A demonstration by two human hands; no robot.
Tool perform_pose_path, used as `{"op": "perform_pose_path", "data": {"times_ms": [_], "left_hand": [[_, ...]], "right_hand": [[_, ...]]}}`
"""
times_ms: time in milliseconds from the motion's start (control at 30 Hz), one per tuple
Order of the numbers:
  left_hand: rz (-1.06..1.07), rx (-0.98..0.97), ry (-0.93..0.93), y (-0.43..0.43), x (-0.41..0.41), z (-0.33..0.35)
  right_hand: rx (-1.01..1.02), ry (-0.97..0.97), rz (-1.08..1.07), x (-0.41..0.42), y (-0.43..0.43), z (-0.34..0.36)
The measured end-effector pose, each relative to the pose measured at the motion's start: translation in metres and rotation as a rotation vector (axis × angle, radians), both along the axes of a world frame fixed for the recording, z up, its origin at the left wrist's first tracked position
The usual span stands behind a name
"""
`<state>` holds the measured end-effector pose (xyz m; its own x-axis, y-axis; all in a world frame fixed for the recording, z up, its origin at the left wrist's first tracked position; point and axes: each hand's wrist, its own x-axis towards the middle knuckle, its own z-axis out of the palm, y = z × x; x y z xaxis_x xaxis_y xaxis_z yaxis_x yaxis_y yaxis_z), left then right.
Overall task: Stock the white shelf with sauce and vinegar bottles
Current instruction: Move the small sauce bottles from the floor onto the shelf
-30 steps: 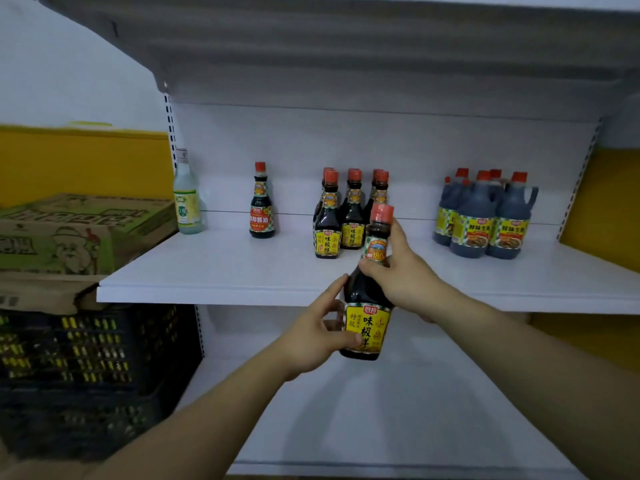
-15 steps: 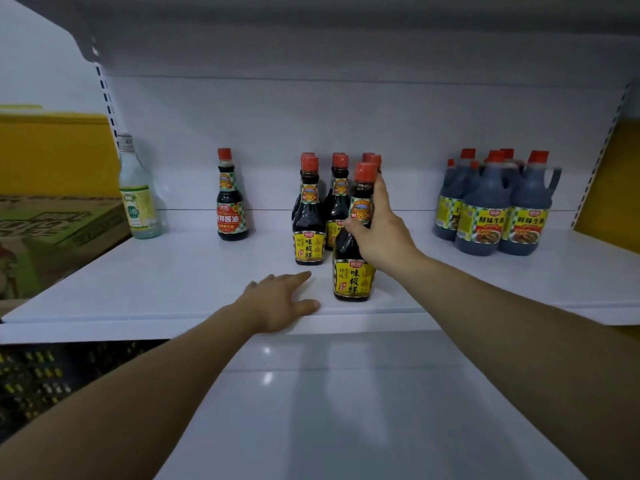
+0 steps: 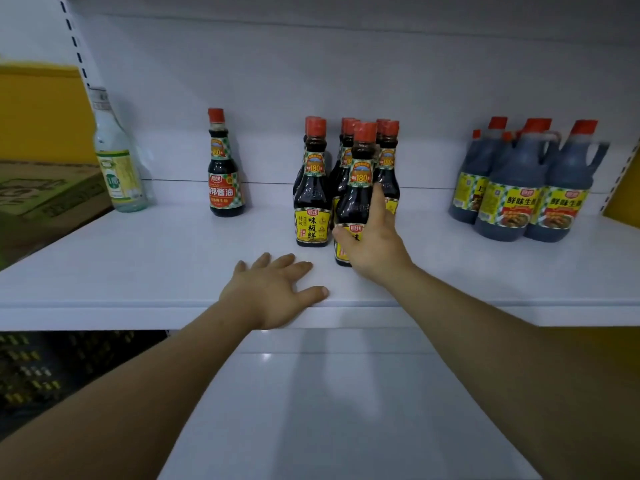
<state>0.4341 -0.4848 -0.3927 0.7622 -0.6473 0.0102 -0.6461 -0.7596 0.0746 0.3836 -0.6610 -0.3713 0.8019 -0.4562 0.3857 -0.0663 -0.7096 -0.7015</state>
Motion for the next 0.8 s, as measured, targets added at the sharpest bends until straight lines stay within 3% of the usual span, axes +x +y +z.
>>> {"op": "perform_pose_path", "data": {"times_ms": [433,800], "left_hand": [[-0.012,-0.002,-0.029,0.0,0.0,-0.002],[-0.014,-0.003,-0.033,0.0,0.0,-0.002]], "right_hand": [[-0.093,0.119,-0.04,0.03,-0.02,-0.012],[0.048,0.02,0.011,0.043,-0.032,-0.015]]}}
